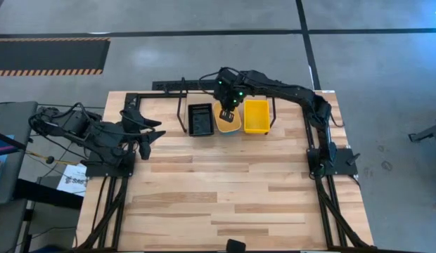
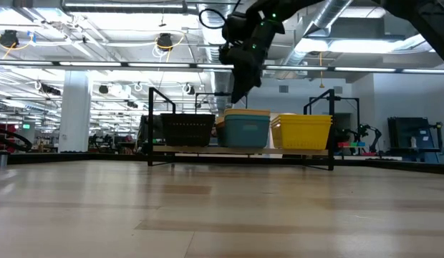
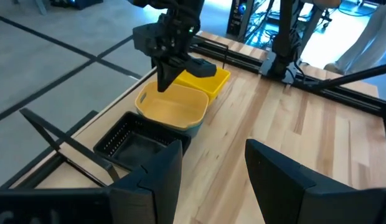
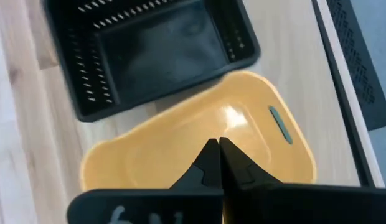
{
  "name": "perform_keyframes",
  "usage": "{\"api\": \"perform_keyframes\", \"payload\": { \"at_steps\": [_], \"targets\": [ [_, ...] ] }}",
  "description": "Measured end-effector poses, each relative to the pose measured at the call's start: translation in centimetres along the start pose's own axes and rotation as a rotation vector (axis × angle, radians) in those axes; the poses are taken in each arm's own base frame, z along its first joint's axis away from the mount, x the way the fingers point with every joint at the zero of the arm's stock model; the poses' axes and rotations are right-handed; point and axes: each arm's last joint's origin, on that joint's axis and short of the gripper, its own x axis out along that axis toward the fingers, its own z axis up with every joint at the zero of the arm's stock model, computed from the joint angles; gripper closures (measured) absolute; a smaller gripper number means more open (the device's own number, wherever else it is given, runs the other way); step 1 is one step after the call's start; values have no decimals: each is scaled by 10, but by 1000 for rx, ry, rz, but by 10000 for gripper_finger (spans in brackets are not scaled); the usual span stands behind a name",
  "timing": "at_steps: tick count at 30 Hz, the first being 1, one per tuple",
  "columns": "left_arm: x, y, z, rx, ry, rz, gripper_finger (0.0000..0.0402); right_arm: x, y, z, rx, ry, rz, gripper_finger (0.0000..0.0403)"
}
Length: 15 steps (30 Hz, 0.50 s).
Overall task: Stack baskets on shelf by color
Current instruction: Adjust all bins on the shelf
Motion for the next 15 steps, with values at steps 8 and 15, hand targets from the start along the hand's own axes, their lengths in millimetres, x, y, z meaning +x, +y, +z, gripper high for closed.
{"api": "perform_keyframes", "payload": {
  "at_steps": [8, 15],
  "targets": [
    [3, -2, 0, 4, 7, 3, 237, 13, -17, -13, 41, 43, -11, 402],
    [3, -2, 0, -20, 5, 4, 237, 15, -34, -11, 57, -33, -43, 402]
  ]
}}
